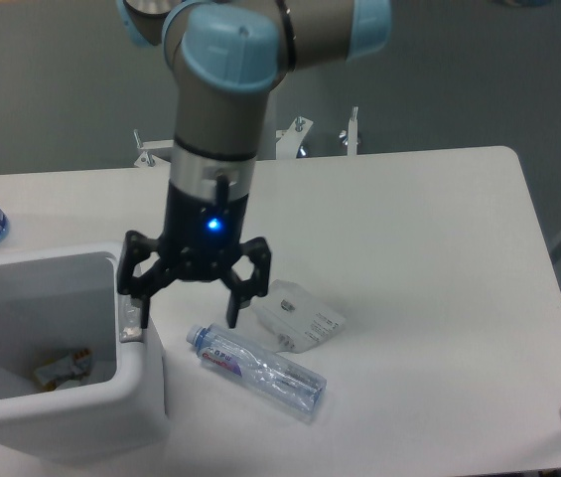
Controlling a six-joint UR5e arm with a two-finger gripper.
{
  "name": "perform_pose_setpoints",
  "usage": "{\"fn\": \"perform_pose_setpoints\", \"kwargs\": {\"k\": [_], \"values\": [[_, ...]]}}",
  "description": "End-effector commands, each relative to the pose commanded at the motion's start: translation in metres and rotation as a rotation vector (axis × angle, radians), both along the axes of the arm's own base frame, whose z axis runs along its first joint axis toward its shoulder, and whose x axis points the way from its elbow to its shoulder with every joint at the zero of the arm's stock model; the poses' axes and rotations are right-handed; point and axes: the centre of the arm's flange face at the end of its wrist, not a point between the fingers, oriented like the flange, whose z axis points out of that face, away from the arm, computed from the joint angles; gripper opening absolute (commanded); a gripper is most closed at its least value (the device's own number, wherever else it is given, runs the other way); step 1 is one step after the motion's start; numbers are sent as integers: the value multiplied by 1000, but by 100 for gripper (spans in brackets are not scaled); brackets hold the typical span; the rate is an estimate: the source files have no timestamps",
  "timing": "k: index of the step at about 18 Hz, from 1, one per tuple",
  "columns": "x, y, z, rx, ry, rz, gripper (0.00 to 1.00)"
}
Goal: Open the trash can
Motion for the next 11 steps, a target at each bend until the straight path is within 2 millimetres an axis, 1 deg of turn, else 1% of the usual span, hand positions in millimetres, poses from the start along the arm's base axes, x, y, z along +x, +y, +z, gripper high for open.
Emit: {"fn": "perform_pose_setpoints", "kwargs": {"k": [3, 6, 8, 11], "values": [[-27, -19, -1, -14, 18, 29, 100], [-54, -40, -2, -55, 75, 60, 100], [-62, -49, -6, -119, 141, -8, 100], [-74, -65, -18, -297, 254, -156, 100]]}}
